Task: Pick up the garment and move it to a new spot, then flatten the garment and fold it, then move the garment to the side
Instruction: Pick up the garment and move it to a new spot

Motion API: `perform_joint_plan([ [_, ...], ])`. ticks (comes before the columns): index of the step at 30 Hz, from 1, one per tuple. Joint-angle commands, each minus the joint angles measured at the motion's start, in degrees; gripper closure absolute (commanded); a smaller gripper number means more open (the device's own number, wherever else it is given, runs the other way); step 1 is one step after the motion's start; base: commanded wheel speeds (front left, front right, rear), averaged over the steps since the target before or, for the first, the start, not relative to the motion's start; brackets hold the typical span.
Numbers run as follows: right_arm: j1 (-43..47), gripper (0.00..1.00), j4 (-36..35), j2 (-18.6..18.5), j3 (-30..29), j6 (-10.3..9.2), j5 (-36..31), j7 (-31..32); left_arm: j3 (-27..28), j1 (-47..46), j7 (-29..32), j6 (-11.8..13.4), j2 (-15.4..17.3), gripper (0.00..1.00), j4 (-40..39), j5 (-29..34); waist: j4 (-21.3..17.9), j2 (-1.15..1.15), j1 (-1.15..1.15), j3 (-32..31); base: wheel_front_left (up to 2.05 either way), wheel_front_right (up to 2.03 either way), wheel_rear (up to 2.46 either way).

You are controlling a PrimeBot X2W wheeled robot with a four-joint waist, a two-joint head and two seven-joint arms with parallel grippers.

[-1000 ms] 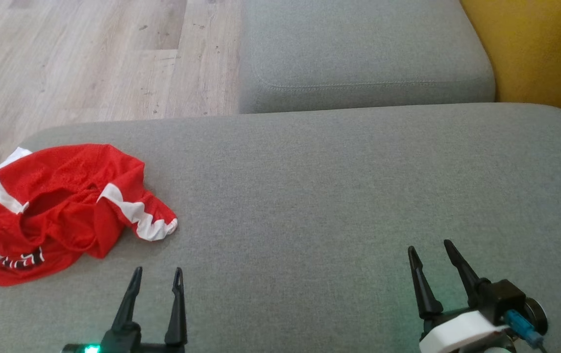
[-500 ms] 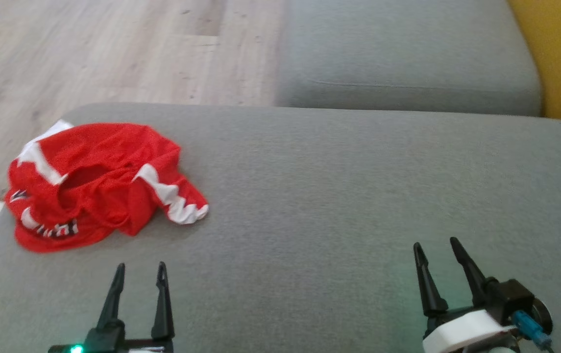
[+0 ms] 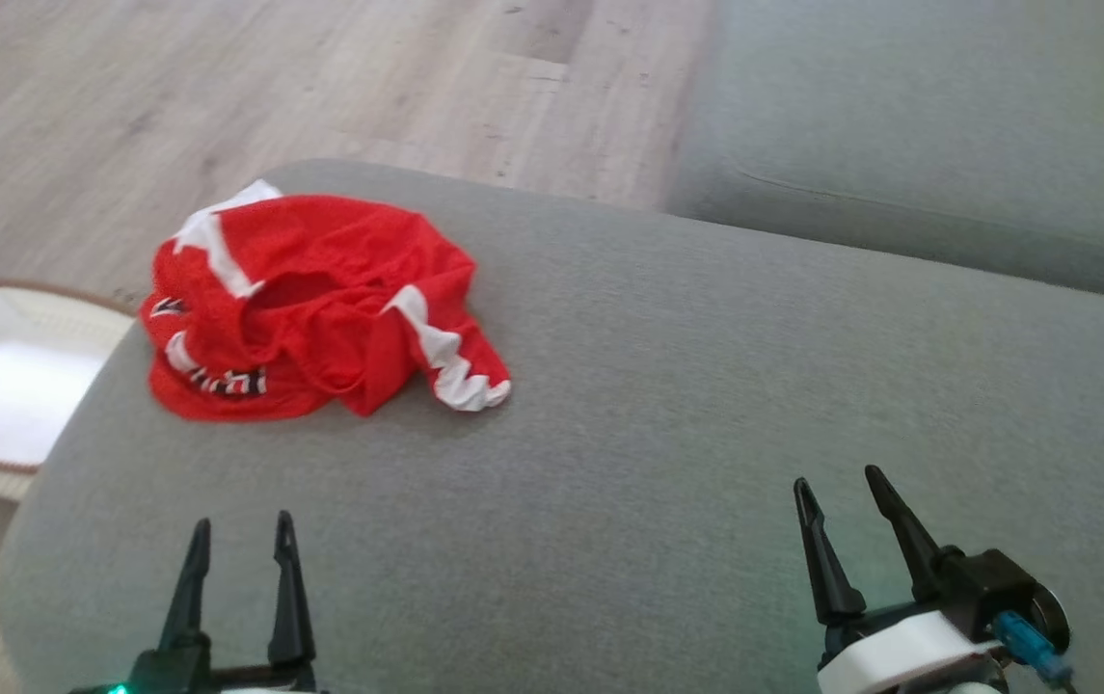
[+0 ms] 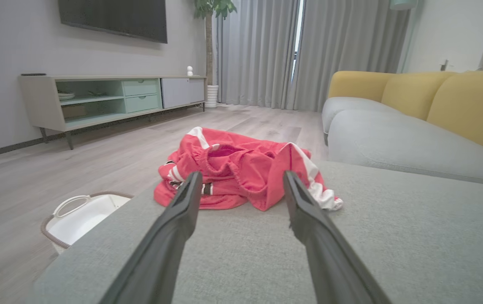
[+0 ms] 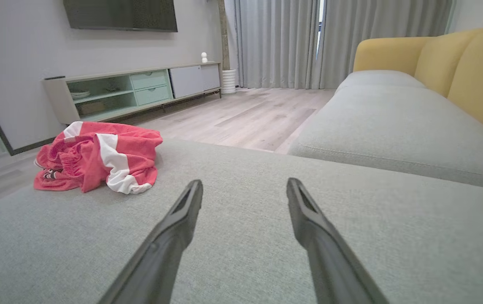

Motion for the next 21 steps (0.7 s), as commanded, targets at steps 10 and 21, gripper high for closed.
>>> perform_joint_plan([
  [10,-1.4,0.00,-1.5,-0.5,1.2,-0.04,-0.2,-0.8,3.5,-0.9,-0.6,-0.4,-0.3,0.00,-2.4,0.8,5.9,0.00,0.00,-0.6,0.00,0.00,0.00],
  [21,-2.8,0.00,-1.2,-0.5,2.0,-0.04,-0.8,-0.8,5.3,-0.9,-0.6,0.2,-0.3,0.00,-4.0,0.3,7.5,0.00,0.00,1.3,0.00,0.00,0.00],
])
